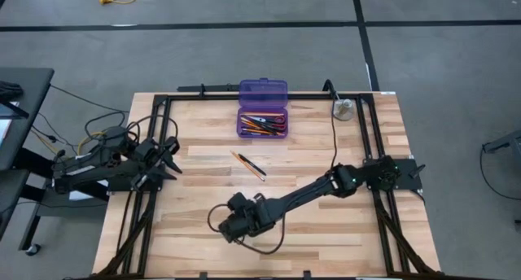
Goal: Pick & place school supplies into a supply box
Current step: Put the black pen into the violet supply box
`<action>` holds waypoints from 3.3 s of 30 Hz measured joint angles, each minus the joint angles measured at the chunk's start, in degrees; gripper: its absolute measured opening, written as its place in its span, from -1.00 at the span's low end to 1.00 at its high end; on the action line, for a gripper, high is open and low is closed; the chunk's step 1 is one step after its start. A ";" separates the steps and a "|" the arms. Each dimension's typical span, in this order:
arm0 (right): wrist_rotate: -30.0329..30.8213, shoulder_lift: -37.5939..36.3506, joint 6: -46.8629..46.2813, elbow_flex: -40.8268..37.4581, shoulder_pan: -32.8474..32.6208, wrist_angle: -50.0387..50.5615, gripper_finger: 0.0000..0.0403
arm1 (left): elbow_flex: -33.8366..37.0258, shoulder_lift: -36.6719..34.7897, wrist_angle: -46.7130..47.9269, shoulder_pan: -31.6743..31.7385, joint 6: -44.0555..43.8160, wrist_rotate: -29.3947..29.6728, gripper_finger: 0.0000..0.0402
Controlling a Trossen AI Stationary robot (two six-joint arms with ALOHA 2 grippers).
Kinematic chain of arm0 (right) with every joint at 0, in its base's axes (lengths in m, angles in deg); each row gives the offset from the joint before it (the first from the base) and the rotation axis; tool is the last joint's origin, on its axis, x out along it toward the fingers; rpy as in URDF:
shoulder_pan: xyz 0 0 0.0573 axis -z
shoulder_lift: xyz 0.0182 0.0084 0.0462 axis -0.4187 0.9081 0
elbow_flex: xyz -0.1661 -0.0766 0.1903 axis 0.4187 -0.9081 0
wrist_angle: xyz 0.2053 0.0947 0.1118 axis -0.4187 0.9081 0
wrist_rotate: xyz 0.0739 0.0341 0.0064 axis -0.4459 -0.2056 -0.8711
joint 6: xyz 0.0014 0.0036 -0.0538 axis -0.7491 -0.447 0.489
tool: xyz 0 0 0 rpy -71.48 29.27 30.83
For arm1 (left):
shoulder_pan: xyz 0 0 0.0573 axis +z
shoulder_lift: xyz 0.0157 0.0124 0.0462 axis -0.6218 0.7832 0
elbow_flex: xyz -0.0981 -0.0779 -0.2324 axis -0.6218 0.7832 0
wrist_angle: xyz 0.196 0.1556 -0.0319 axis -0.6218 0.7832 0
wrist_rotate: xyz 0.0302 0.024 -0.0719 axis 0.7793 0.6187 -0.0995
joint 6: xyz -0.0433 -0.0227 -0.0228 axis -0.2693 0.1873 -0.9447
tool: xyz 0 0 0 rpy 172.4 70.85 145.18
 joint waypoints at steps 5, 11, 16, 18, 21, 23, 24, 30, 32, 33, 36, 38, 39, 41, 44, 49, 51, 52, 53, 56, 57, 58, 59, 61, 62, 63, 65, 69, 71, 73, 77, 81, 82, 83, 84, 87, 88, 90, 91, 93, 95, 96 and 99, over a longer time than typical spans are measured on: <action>4.59 1.07 -0.80 0.14 -0.36 -0.12 -0.27 | 0.00 0.00 0.02 0.02 0.04 0.34 -0.52; 6.04 0.98 -0.10 0.16 -0.36 0.64 -0.34 | 0.00 0.00 0.02 0.02 0.04 0.32 -0.52; 5.15 1.24 0.57 0.19 -0.36 0.54 -0.30 | 0.00 0.00 0.04 0.02 0.04 0.30 -0.52; 5.02 1.68 0.59 0.24 -0.36 0.52 -0.26 | 0.00 0.00 0.04 0.02 0.04 0.29 -0.52; 3.82 1.92 0.59 0.12 -0.36 0.87 -0.18 | 0.00 0.00 0.02 0.02 0.04 0.29 -0.52; 3.75 2.27 0.59 0.30 -0.36 0.22 -0.13 | 0.00 0.00 0.02 0.01 0.04 0.29 -0.52; 3.78 2.50 0.59 0.29 -0.36 0.21 -0.10 | 0.00 0.00 0.02 0.02 0.04 0.29 -0.52; 3.48 2.71 0.59 0.18 -0.28 1.08 0.03 | 0.00 0.00 0.02 0.02 0.02 0.29 -0.52; 3.49 2.73 0.59 0.14 -0.13 1.68 0.04 | 0.00 0.00 0.02 0.01 0.02 0.29 -0.52; 3.49 2.73 0.61 0.14 -0.08 1.90 0.04 | 0.00 0.00 0.02 0.02 0.02 0.29 -0.52; 3.36 2.73 0.69 0.14 0.30 2.83 0.02 | 0.00 0.00 0.02 0.02 0.02 0.27 -0.52; 2.49 2.70 1.19 -0.80 0.66 2.05 0.00 | 0.00 0.00 0.03 0.02 0.02 0.29 -0.52; 1.72 2.66 1.41 -1.61 0.83 1.07 -0.01 | 0.00 0.00 0.02 0.01 0.02 0.29 -0.52; 0.08 2.66 1.68 -2.72 1.25 0.50 -0.03 | 0.00 0.00 0.04 0.02 0.02 0.28 -0.52; -2.28 2.31 1.69 -3.91 1.84 -0.75 -0.03 | 0.00 0.00 0.07 0.02 0.00 0.27 -0.52; -5.66 2.36 1.61 -4.76 2.83 -1.48 -0.04 | 0.00 0.00 0.11 0.01 0.00 0.27 -0.52; -8.08 2.51 0.54 -4.78 3.44 -1.21 -0.08 | 0.00 0.00 0.27 0.02 0.00 0.27 -0.52; -9.02 2.71 -0.08 -4.76 3.73 -1.07 -0.10 | 0.00 0.00 0.40 0.01 0.00 0.27 -0.52; -9.91 2.73 -0.72 -4.74 4.02 -1.07 -0.12 | 0.00 0.00 0.47 0.02 0.00 0.27 -0.52; -12.89 2.74 -1.83 -4.74 4.85 -1.03 -0.20 | 0.00 0.00 0.82 0.02 0.00 0.27 -0.52; -13.98 2.72 -2.30 -4.74 5.07 -1.03 -0.23 | 0.00 0.00 0.97 0.00 0.00 0.27 -0.52; -14.89 2.71 -2.64 -4.74 5.35 -1.03 -0.25 | 0.00 0.00 0.98 0.01 0.00 0.27 -0.52; -15.63 2.69 -2.83 -4.74 5.55 -1.03 -0.28 | 0.00 0.00 0.98 0.02 0.00 0.25 -0.52; -16.18 2.69 -3.00 -4.74 5.88 -0.90 -0.33 | 0.00 0.00 0.98 0.02 0.00 0.27 -0.52; -16.24 2.69 -3.32 -4.76 5.92 -0.75 -0.35 | 0.00 0.00 0.99 0.02 0.00 0.27 -0.52; -16.22 2.69 -3.98 -4.76 5.92 -0.53 -0.38 | 0.00 0.00 1.01 0.00 -0.02 0.27 -0.52; -16.20 2.69 -4.92 -4.76 5.92 0.10 -0.43 | 0.00 0.00 1.01 0.01 -0.02 0.27 -0.52; -16.17 2.69 -5.98 -4.78 5.96 0.75 -0.52 | 0.00 0.00 1.03 0.02 -0.02 0.27 -0.52; -16.02 2.69 -6.45 -4.78 5.96 1.05 -0.57 | 0.00 0.00 1.07 0.01 -0.02 0.27 -0.52; -15.92 2.69 -7.34 -4.78 5.96 1.51 -0.61 | 0.00 0.00 1.08 0.02 -0.02 0.27 -0.52; -14.83 2.69 -7.58 -4.78 5.92 1.86 -0.74 | 0.00 0.00 1.22 0.02 -0.02 0.27 -0.52; -14.29 2.66 -7.54 -4.78 5.76 1.73 -0.92 | 0.00 0.00 1.31 0.02 -0.02 0.27 -0.52; -14.25 2.66 -7.44 -4.78 5.70 1.73 -0.95 | -0.01 0.00 1.31 0.01 -0.02 0.27 -0.52; -14.22 2.66 -7.37 -4.78 5.57 1.73 -0.96 | 0.00 0.00 1.31 0.02 -0.02 0.27 -0.52; -14.19 2.66 -7.37 -4.78 5.46 1.75 -0.95 | 0.00 0.00 1.31 0.01 -0.02 0.26 -0.52; -14.07 2.66 -7.39 -4.78 5.32 1.75 -0.94 | 0.00 0.00 1.31 0.02 -0.02 0.27 -0.52; -14.02 2.66 -7.35 -4.66 5.20 1.86 -0.94 | 0.00 0.00 1.31 0.02 -0.02 0.27 -0.52; -13.32 2.91 -6.93 -3.43 4.95 3.01 -0.97 | 0.00 0.00 1.31 0.02 -0.03 0.27 -0.52; -12.78 3.04 -6.75 -2.68 4.83 3.73 -0.98 | 0.00 0.01 1.30 0.02 -0.02 0.27 -0.52; -11.68 3.17 -6.08 -0.96 4.63 5.52 -0.97 | 0.00 0.01 1.29 0.01 -0.04 0.27 -0.52; -11.00 3.41 -5.72 1.25 4.61 9.28 -0.98 | 0.00 0.00 1.29 0.01 -0.02 0.27 -0.52; -10.72 3.57 -5.43 2.51 4.61 11.95 -0.98 | 0.00 0.00 1.29 0.01 -0.02 0.27 -0.52; -10.01 2.92 -4.88 2.35 4.66 14.86 -0.99 | 0.00 0.00 1.27 0.01 -0.04 0.27 -0.52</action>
